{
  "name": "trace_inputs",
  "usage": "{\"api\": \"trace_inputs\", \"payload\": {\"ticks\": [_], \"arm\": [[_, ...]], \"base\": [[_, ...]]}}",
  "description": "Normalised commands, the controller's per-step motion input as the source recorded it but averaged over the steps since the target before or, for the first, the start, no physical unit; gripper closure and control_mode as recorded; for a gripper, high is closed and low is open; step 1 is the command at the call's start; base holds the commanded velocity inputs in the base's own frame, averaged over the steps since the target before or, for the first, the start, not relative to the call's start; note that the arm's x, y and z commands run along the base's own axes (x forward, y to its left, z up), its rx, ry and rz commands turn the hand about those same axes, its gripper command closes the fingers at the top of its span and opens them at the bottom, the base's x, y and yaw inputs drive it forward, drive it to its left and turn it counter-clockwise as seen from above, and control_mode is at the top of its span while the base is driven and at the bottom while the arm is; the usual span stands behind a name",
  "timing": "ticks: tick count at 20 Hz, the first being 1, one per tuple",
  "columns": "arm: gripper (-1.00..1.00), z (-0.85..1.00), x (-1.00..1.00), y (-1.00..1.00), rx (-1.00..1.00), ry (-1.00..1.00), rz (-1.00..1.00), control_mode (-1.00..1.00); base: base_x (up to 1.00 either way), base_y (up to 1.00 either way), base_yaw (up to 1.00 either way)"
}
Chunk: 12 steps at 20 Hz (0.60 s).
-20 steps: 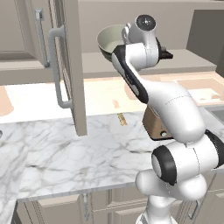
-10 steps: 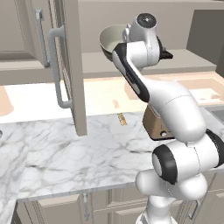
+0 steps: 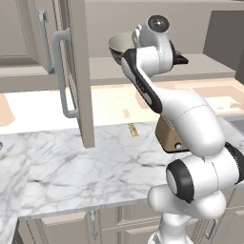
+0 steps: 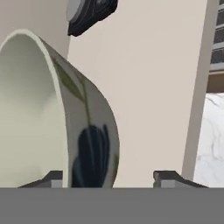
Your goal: Pick the mug and place it in the sink. Pick the bowl and place it in the open cabinet and then close the cabinet.
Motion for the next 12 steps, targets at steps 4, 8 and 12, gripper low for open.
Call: {"api": "trace_inputs", "payload": {"ticks": [4, 8, 12], "arm": [[-1.00, 0.14, 0.00, 0.16, -0.05, -0.15, 0.00, -1.00], [-1.00, 0.22, 0.00, 0.07, -0.04, -0.29, 0.00, -1.00], [-1.00, 0.38, -0.03, 0.01, -0.01, -0.35, 0.00, -1.00]], "base": [[0.00, 0.00, 0.00], [0.00, 0.00, 0.00], [0.00, 0.00, 0.00]]}}
